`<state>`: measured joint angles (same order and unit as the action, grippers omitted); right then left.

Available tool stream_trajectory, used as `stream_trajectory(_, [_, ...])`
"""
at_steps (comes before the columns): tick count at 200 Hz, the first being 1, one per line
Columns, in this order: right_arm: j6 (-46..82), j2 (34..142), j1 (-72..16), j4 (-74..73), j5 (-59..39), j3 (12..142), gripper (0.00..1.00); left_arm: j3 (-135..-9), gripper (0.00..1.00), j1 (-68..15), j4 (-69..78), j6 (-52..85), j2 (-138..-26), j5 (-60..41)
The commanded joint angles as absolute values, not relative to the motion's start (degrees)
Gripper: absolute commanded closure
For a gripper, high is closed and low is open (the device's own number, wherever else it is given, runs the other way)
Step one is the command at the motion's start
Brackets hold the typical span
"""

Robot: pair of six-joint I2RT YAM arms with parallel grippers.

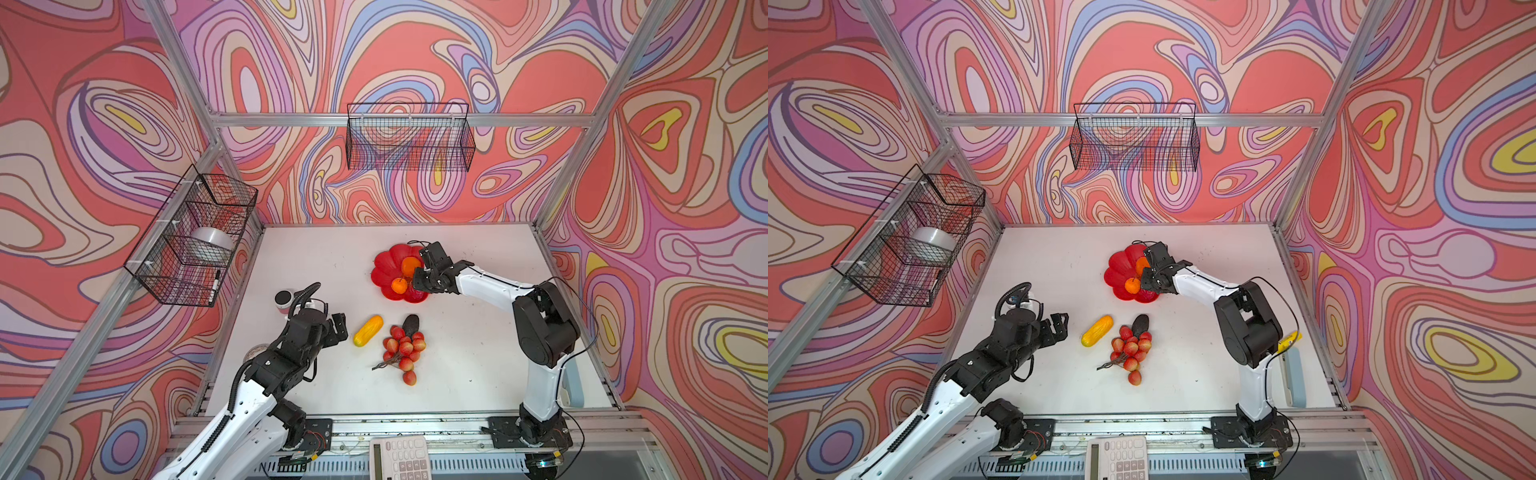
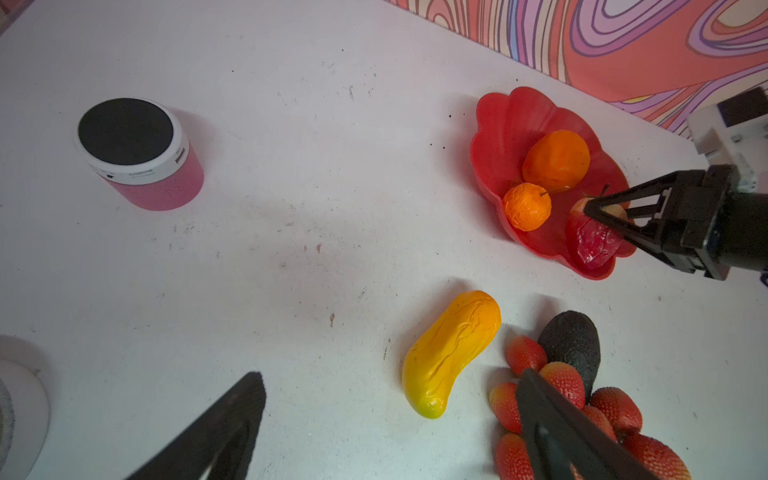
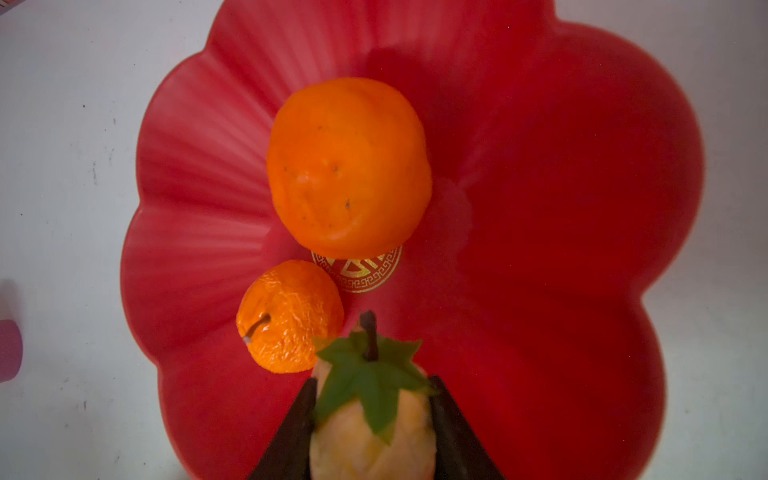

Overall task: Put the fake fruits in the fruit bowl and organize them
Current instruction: 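Carry the peach into the bowl with the right gripper and release it, then grasp the yellow papaya with the left gripper while the right gripper withdraws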

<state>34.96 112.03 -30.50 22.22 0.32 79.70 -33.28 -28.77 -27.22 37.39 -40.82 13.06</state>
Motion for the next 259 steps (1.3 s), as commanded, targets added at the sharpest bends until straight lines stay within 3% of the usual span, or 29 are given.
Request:
stream_trajectory(1, [36.3, 113.8, -30.2, 21.2, -0.6, 80.1, 0.54, -34.5, 0.06, -28.5, -26.5, 36.1, -43.3, 11.5])
stream_trajectory(38, [37.8, 111.9, -29.4, 20.9, -0.6, 80.4, 0.36, -38.1, 0.07, -28.5, -26.8, 31.8, -50.1, 6.8])
stream_trajectory(85, [36.3, 95.6, -29.2, 15.2, 5.8, 73.8, 0.18, -42.8, 0.12, -28.6, -28.6, 27.2, -59.7, -1.8])
stream_trajectory(181, [36.2, 73.4, -29.2, 18.9, 13.5, 60.3, 0.1, -49.4, 0.16, -30.4, -26.9, 23.3, -82.9, -6.8])
stream_trajectory(192, [36.3, 72.4, -29.1, 19.3, 14.0, 59.6, 0.09, -50.0, 0.21, -30.8, -26.9, 23.5, -85.2, -7.4])
stream_trajectory(230, [35.3, 71.1, -29.1, 19.4, 15.2, 58.9, 0.09, -49.6, 0.57, -30.8, -26.1, 26.1, -88.3, -7.0])
stream_trajectory(259, [35.1, 71.6, -29.0, 19.0, 15.4, 59.0, 0.09, -49.3, 0.69, -30.8, -26.4, 25.8, -85.4, -6.8])
